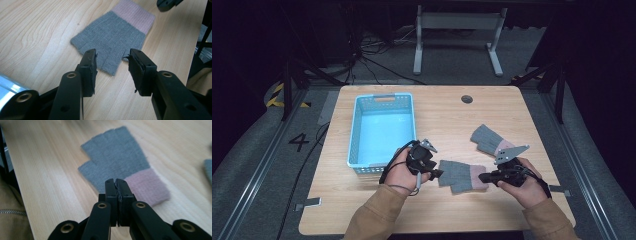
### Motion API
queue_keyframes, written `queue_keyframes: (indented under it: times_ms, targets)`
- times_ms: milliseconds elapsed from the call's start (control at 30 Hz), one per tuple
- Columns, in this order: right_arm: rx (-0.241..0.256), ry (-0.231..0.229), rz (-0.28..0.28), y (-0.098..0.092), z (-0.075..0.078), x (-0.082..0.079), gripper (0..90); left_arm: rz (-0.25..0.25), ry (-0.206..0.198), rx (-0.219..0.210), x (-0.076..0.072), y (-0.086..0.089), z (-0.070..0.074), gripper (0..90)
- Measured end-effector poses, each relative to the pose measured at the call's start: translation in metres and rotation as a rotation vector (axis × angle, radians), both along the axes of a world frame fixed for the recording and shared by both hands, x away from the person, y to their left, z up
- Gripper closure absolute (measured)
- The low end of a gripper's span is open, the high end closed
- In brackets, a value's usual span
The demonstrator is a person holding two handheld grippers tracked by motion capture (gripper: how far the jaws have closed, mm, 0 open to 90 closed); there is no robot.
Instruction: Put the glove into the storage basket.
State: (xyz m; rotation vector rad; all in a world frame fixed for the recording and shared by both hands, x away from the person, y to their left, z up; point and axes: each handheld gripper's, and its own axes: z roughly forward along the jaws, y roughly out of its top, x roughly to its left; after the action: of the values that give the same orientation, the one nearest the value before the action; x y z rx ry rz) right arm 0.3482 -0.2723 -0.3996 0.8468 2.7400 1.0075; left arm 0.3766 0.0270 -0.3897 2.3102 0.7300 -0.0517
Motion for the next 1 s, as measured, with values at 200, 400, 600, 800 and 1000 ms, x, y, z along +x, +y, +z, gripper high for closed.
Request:
queue_keyframes:
  times_ms: [200, 400, 600, 800, 1000]
  targets:
    - [0.036, -0.040, -0.046, -0.010, 0.009, 0.003, 88.4, 0.005, -0.001, 0.008, -0.001, 0.003, 0.001, 57.9]
    - [0.062, -0.059, -0.095, -0.018, 0.023, 0.016, 83.1, 0.004, 0.004, 0.010, -0.001, 0.007, 0.000, 56.7]
    - [0.078, -0.110, -0.182, -0.030, 0.029, 0.036, 79.6, 0.010, 0.017, 0.027, -0.006, 0.012, -0.003, 54.1]
    - [0.057, -0.116, -0.239, -0.039, 0.019, 0.059, 76.4, 0.027, 0.019, 0.020, -0.012, 0.024, -0.006, 52.3]
    - [0.008, -0.135, -0.269, -0.044, 0.010, 0.077, 69.8, 0.048, 0.020, 0.035, -0.020, 0.036, -0.007, 51.7]
